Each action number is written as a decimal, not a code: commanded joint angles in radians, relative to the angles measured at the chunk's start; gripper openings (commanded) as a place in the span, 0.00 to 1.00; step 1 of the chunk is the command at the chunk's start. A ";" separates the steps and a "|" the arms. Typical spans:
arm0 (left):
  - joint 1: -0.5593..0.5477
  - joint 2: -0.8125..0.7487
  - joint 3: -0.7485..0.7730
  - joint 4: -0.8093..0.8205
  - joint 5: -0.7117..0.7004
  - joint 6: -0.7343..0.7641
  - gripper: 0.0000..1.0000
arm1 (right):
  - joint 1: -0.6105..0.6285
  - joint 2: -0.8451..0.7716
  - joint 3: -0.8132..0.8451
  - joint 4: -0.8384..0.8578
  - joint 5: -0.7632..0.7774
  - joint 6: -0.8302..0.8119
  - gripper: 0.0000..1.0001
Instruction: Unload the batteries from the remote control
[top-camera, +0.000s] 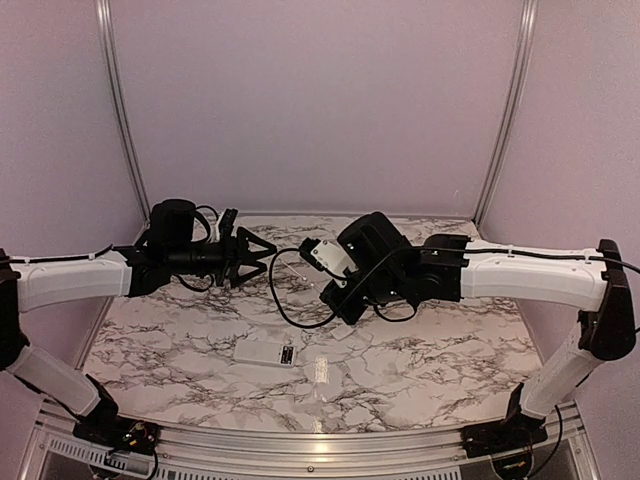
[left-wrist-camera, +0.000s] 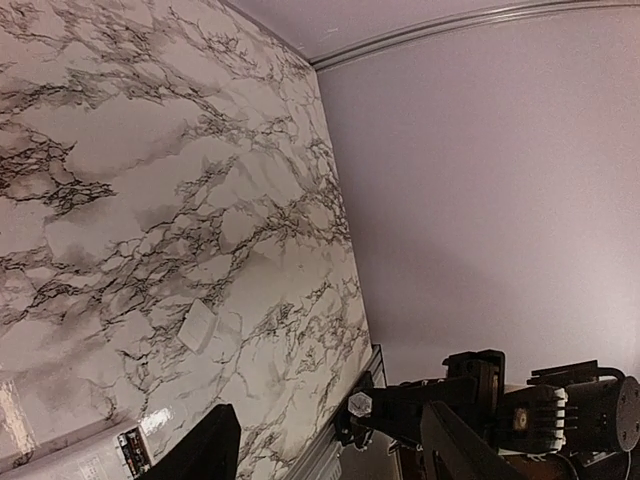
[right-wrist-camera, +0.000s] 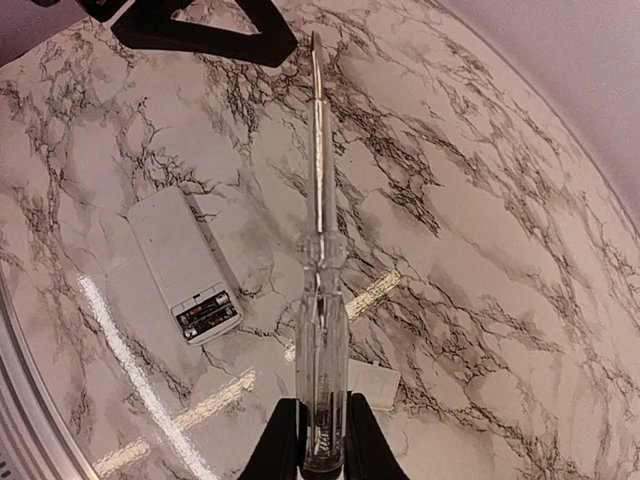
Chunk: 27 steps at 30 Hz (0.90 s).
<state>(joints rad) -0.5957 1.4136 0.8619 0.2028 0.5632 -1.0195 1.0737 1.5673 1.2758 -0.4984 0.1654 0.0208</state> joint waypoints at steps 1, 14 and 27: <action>-0.029 0.038 0.040 0.095 0.015 -0.082 0.63 | 0.010 -0.008 0.053 -0.020 0.034 -0.044 0.00; -0.065 0.099 0.084 0.139 -0.039 -0.168 0.39 | 0.010 -0.031 0.062 -0.019 0.064 -0.050 0.00; -0.084 0.120 0.095 0.110 -0.075 -0.182 0.20 | 0.010 -0.039 0.061 -0.014 0.078 -0.049 0.00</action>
<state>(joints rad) -0.6750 1.5188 0.9195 0.3157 0.5129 -1.2060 1.0737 1.5612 1.2984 -0.5053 0.2230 -0.0242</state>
